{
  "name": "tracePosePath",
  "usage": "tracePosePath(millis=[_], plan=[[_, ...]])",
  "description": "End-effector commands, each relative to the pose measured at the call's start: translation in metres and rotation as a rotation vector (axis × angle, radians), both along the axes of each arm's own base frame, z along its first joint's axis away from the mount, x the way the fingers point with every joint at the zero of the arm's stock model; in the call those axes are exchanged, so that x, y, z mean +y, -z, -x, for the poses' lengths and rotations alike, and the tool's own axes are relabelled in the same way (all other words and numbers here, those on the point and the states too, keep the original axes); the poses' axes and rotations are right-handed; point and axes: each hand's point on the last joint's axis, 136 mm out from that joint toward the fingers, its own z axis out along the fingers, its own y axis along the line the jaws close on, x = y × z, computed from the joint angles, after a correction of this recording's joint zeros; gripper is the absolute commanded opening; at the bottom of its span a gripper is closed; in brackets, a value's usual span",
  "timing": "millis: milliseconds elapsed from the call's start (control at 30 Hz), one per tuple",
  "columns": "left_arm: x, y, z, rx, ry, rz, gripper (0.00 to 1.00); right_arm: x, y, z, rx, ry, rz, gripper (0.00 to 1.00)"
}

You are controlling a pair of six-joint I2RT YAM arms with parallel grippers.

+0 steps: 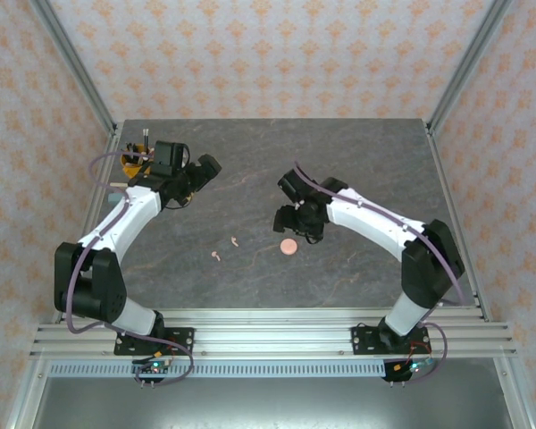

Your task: Insert wireless bluetooth earbuds into charging case

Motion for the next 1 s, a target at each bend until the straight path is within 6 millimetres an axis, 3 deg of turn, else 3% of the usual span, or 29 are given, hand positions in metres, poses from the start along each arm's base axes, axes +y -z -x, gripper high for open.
tracePosePath(millis=[0,133,400,533,967], plan=[[-0.002,-0.006,-0.006,-0.007,-0.015,-0.013,1.0,0.002,0.021,0.012,0.062,-0.019,0.008,0.77],[-0.004,-0.007,-0.007,-0.009,-0.01,-0.022,1.0,0.011,0.036,0.019,0.098,-0.048,-0.007,0.77],[-0.004,-0.013,-0.005,-0.018,-0.01,-0.033,1.0,0.051,0.049,0.038,0.156,-0.161,-0.049,0.76],[-0.002,-0.016,-0.004,-0.018,-0.005,-0.047,1.0,0.062,0.056,0.045,0.178,-0.17,-0.067,0.76],[-0.004,-0.016,-0.004,-0.021,0.007,-0.046,1.0,0.054,0.071,0.018,0.131,-0.104,-0.003,0.76]])
